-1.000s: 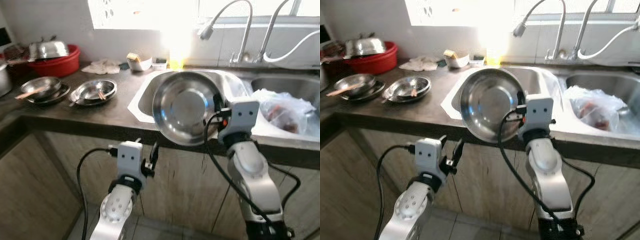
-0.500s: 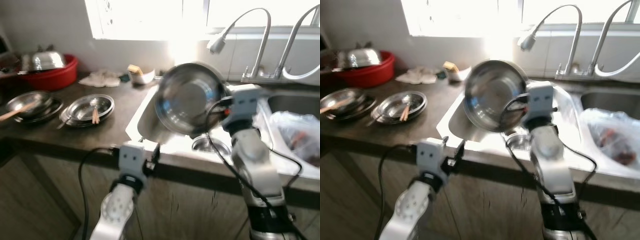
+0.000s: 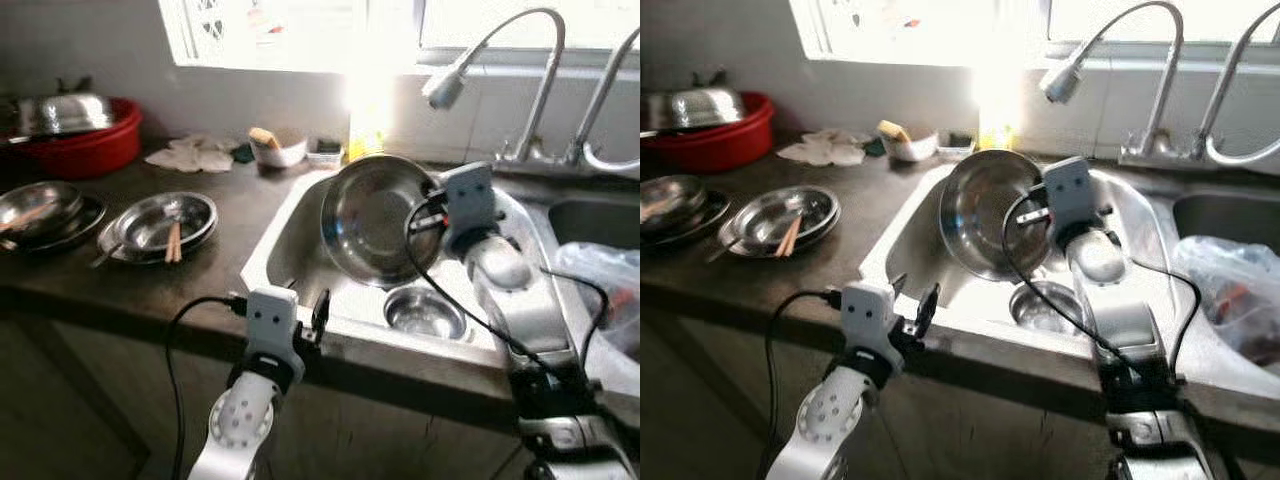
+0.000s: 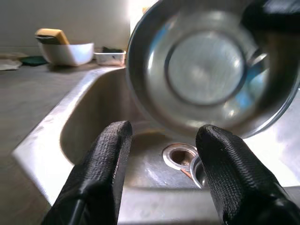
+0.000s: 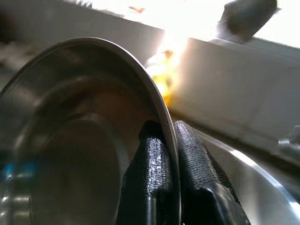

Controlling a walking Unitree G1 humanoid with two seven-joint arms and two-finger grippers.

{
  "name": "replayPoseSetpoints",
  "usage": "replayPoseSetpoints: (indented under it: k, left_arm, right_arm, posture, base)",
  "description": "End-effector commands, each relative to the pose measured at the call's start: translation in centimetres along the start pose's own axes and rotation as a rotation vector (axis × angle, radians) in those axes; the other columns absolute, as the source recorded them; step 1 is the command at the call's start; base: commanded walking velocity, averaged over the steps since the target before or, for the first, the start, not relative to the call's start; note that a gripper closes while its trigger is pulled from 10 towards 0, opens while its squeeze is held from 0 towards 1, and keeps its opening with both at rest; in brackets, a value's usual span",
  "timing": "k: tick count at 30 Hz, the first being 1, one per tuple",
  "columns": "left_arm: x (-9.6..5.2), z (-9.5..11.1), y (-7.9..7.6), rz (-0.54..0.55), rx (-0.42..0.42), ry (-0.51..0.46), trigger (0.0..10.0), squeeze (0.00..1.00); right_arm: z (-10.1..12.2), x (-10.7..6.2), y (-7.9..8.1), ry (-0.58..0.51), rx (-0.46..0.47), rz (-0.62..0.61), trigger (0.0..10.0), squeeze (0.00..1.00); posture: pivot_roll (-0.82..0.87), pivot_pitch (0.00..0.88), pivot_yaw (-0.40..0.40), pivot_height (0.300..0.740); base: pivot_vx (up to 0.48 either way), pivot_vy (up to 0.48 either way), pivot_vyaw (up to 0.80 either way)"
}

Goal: Kitchen organization

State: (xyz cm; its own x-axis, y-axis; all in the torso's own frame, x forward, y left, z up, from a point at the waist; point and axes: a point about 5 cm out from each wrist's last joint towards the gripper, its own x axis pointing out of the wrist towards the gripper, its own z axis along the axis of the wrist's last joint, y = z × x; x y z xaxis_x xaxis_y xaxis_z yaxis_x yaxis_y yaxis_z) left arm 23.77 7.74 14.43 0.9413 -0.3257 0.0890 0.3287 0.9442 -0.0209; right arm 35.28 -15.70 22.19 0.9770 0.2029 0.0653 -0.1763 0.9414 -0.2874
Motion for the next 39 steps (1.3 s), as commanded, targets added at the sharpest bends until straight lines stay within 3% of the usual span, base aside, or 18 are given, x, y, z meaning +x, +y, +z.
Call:
replayPoseSetpoints:
  k: [1,11,16,24,33,34,39]
  left_arm:
    - [-0.1,0.3,-0.1,0.004,0.002,-0.007,10.0,0.00]
    - [-1.1,0.6,-0.2,0.027,-0.012,-0.001,10.0,0.00]
    - [-1.8,0.6,-0.5,0.035,-0.021,0.017,10.0,0.00]
    - [-2.5,0.9,-1.2,0.036,-0.035,0.033,10.0,0.00]
    - [-2.9,1.0,-0.8,0.057,-0.026,0.047,10.0,0.00]
    - [-2.9,1.0,-0.7,0.060,-0.023,0.049,10.0,0.00]
    - [-2.7,1.1,-0.7,0.060,-0.020,0.048,10.0,0.00]
  right_arm:
    - [-0.6,0.5,0.2,0.050,-0.010,0.041,10.0,0.00]
    - [-2.5,2.5,2.1,0.178,-0.050,0.192,10.0,0.00]
    - [-3.3,3.4,3.5,0.226,0.010,0.290,10.0,0.00]
    - [-4.8,4.0,4.8,0.293,0.026,0.323,10.0,0.00]
    - [-6.2,4.0,5.7,0.347,0.061,0.367,10.0,0.00]
    - [-6.3,4.0,5.6,0.345,0.060,0.366,10.0,1.00]
    - [-6.2,4.1,5.3,0.331,0.075,0.350,10.0,1.00]
  posture:
    - [0.08,0.028,-0.018,0.740]
    - [0.11,0.084,-0.034,0.740]
    - [0.12,0.124,-0.042,0.740]
    - [0.14,0.162,-0.049,0.740]
    - [0.15,0.170,-0.051,0.740]
    - [0.15,0.168,-0.050,0.740]
    - [0.15,0.161,-0.048,0.740]
  base:
    - [0.000,0.000,0.00]
    - [0.000,0.000,0.00]
    - [0.000,0.000,0.00]
    - [0.000,0.000,0.00]
    - [0.000,0.000,0.00]
    - [0.000,0.000,0.00]
    - [0.000,0.000,0.00]
